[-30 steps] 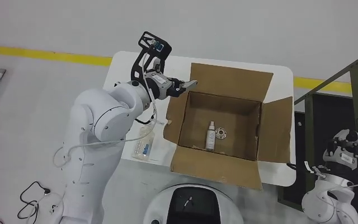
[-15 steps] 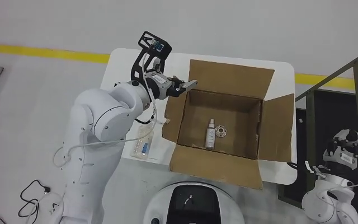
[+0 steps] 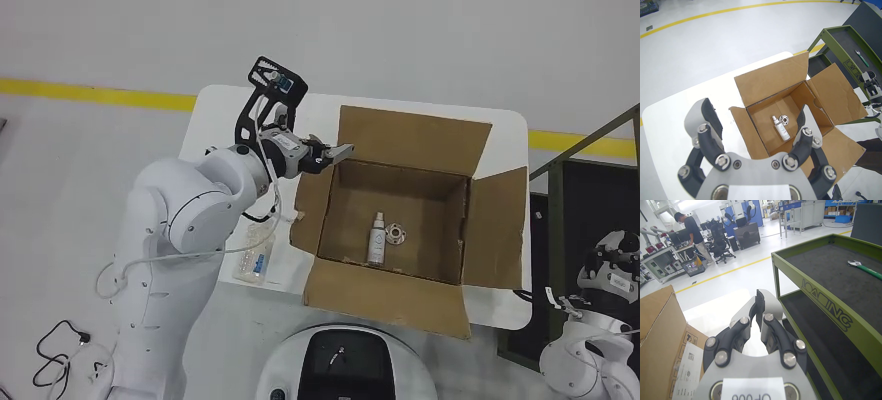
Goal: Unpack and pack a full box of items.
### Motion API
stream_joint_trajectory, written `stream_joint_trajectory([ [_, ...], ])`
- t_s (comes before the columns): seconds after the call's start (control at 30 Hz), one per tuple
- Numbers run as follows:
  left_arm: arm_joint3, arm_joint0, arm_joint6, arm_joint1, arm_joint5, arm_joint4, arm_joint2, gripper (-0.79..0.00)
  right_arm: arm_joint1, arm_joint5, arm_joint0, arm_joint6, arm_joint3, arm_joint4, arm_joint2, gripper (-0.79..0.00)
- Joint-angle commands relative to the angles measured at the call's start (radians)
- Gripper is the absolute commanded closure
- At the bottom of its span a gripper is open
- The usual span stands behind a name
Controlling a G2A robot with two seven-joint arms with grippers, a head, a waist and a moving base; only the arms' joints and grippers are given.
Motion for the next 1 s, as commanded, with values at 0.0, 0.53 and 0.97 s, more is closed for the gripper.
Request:
stream_joint_trajectory([
  [0.0, 0.014, -0.007, 0.03, -0.001, -0.022, -0.03, 0.018, -0.785, 0.0, 0.0, 0.0, 0.0, 0.0, 0.0, 0.0, 0.0],
  [0.53, 0.168, -0.13, -0.03, -0.036, -0.014, -0.189, 0.302, -0.785, 0.0, 0.0, 0.0, 0.0, 0.0, 0.0, 0.0, 0.0],
  [0.97, 0.368, -0.232, -0.102, -0.083, 0.258, -0.2, 0.44, -0.785, 0.0, 0.0, 0.0, 0.0, 0.0, 0.0, 0.0, 0.0],
])
